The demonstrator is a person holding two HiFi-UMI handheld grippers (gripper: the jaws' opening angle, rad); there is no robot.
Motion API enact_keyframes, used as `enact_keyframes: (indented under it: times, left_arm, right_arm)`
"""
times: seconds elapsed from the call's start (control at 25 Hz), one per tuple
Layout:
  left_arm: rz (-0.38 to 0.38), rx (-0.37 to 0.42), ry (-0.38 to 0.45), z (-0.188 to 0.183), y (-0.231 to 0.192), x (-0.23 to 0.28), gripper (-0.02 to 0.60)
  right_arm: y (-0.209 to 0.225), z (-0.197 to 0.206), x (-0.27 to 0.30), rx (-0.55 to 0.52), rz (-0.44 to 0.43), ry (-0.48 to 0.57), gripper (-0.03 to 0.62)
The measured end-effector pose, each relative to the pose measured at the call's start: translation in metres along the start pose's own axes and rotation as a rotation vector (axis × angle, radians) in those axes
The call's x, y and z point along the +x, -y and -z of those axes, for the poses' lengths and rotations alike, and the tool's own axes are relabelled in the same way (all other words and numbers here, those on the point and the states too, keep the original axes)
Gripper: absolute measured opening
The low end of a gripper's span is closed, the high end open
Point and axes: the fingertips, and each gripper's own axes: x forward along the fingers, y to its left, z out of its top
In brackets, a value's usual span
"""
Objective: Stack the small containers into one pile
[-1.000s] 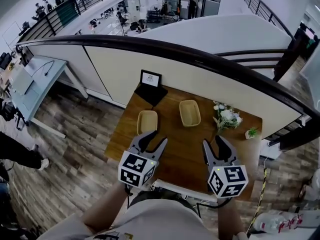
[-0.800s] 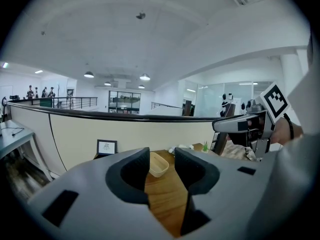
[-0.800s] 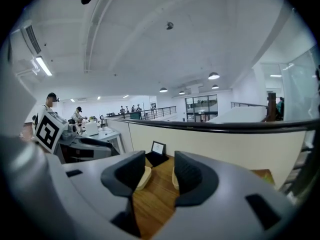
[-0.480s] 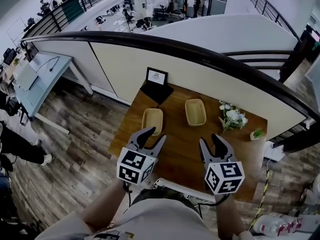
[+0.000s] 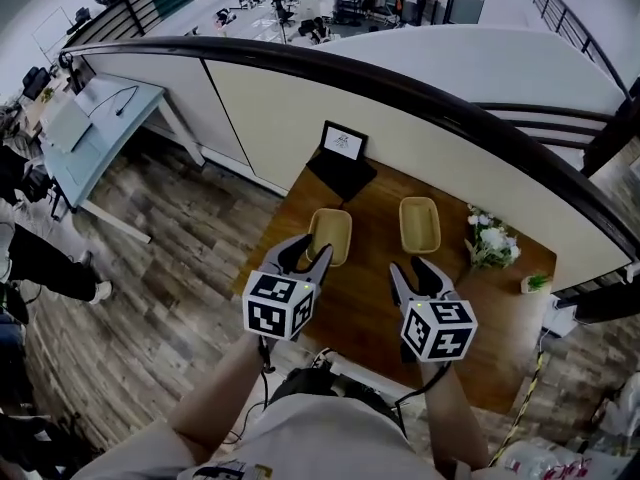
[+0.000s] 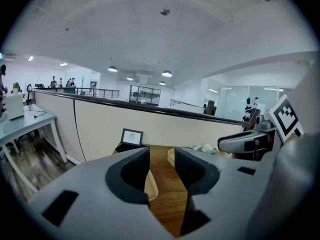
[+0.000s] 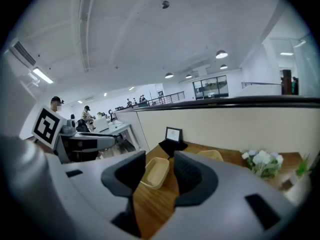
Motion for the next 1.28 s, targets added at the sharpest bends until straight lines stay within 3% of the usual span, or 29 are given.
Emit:
enact_keyframes:
  times: [0.44, 0.72, 1.28]
  left_arm:
    - [-0.085, -0.148, -0.159, 0.073, -0.081, 0.054, 0.163]
    - [-0.09, -0.197, -0.269, 0.128, -0.108, 0.09, 0.166]
    - [-0.047, -0.184, -0.427, 0.195, -0.133, 0.154, 0.166]
  right_arm:
    - [-0.024, 0.048, 0.111, 0.049, -0.073, -0.156, 0.181]
    - [-0.01, 0.101, 0.175, 0.053, -0.05, -0.272, 0.178]
    - [0.004, 0.169, 0.254, 0.125, -0.039, -0.394, 0.159]
